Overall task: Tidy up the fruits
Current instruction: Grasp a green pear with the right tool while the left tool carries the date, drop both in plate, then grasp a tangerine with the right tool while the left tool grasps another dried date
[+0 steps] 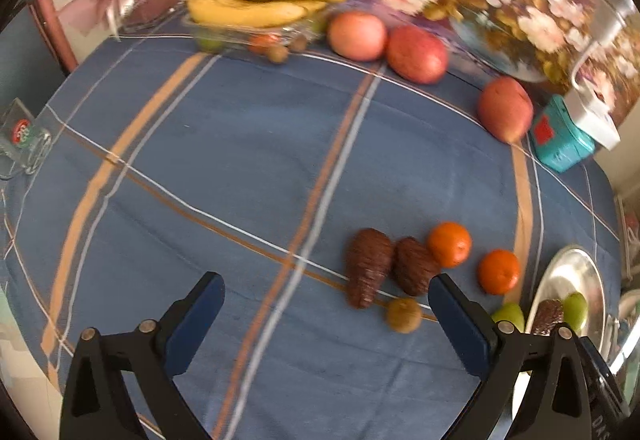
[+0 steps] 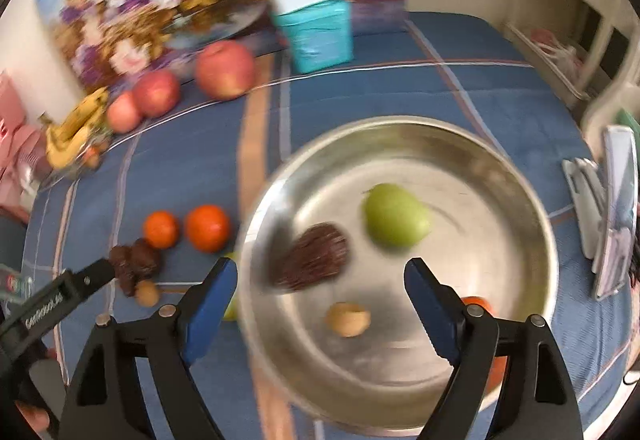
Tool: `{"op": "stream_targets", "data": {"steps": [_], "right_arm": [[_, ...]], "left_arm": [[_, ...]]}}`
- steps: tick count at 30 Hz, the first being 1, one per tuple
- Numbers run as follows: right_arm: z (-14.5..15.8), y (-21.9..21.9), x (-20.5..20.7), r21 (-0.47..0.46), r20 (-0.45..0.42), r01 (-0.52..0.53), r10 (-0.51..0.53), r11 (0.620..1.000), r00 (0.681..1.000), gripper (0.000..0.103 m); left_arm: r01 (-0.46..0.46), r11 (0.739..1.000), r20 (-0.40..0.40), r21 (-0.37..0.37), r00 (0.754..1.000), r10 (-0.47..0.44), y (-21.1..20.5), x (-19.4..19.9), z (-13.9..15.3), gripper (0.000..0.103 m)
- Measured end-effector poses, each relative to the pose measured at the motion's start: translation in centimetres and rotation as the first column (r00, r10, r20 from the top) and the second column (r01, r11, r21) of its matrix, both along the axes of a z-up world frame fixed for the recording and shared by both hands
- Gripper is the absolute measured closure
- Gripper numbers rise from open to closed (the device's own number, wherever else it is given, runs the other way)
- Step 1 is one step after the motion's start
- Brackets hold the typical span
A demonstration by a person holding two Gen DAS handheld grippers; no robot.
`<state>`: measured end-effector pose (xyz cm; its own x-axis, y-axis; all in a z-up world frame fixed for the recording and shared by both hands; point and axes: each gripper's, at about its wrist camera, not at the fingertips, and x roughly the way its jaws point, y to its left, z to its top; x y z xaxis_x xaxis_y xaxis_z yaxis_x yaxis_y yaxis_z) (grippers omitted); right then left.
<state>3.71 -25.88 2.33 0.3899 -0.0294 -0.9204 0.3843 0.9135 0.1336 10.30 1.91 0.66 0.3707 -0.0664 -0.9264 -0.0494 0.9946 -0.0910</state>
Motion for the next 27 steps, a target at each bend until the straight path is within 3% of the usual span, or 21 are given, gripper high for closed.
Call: {"op": "stream_targets", "data": {"steps": [4,8,13,17,19,23,27], "right_arm": [[0.3,3.1,1.1,0.040,0.030,-0.080,0.078,0.996,0.996,0.017],[0.4,5.6,2.5,0.058,0.058,-0.143,0.140,0.988,0.988,0.017],[0.4,7.0,4.1,0.027,0.063,-0.172,0.170,0.985,0.983,0.017],[-0.3,7.2,4.9,0.021,0.058,-0.175,0.174,0.984,0.983,0.017],[-0.8,7.3,5.3,0.016,0.044,-0.174,0.173,0.985,0.984,0.018],[-1.8,7.4,6.2,0.004,0.030,-0.176,0.176,0.984,0.984,0.027],[-2.6,7.4,6.9,-0.015,0.014,-0.171,0.171,0.985,0.985,0.038]], "left_arm": [[-0.050,0.999,0.016,-0.001,0.999,0.050,1.8,0.4,0.4,0.000],[-0.088,0.992,0.003,-0.092,0.996,0.088,3.1,1.0,0.0,0.000],[-0.069,0.989,-0.014,-0.128,0.998,0.067,2.4,1.6,-1.0,0.003],[-0.056,0.981,-0.032,-0.184,0.998,0.051,1.6,2.4,-2.0,0.020],[-0.054,0.979,-0.049,-0.195,0.998,0.045,1.3,2.6,-2.5,0.022],[-0.045,0.976,-0.075,-0.212,0.997,0.029,0.8,3.1,-3.6,0.037],[-0.034,0.967,-0.077,-0.251,0.997,0.015,0.4,3.4,-3.9,0.043]]}}
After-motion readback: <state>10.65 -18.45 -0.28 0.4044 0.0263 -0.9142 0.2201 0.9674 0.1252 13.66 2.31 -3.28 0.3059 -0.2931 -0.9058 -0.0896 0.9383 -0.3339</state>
